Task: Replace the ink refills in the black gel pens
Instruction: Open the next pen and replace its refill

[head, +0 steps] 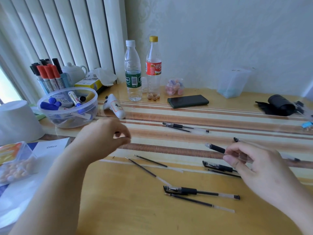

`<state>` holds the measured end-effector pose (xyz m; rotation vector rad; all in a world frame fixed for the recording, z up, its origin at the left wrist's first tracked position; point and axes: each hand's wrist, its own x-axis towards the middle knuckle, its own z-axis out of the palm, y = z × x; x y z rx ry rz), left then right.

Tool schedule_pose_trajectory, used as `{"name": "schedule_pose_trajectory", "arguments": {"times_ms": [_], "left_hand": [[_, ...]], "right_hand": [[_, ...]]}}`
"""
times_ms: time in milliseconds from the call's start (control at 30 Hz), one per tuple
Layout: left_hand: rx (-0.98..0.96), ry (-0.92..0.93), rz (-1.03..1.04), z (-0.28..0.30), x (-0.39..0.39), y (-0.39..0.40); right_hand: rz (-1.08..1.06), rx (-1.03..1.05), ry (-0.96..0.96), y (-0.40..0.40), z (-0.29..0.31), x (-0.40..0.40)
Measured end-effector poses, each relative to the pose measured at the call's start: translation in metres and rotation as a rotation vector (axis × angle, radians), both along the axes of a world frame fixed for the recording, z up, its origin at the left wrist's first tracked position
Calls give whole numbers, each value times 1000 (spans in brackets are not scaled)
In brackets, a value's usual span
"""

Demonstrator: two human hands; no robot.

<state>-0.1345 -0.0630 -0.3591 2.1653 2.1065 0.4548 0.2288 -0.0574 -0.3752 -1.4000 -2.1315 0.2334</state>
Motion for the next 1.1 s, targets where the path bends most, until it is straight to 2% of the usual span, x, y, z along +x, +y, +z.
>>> {"name": "schedule_pose_trajectory", "arguments": {"times_ms": [67, 167, 300, 433, 567, 800, 1100], "left_hand": [[52, -10, -121, -3, 18, 1], [-62, 46, -247, -12, 38, 2], [-103, 47, -285, -16, 41, 3], [-67, 128, -342, -19, 49, 3], [47, 116, -337, -17, 54, 1], [248, -162, -230, -11, 76, -2], [231, -164, -229, -14, 85, -4]], "right_hand": [[8, -15, -7, 0, 0, -1], [22, -26, -15, -1, 0, -2], [46, -18, -11, -1, -2, -3], [77, -41, 8, -3, -6, -6], [113, -26, 43, -3, -7, -8], [153, -11, 37, -7, -5, -8], [249, 1, 113, -11, -3, -12]]}}
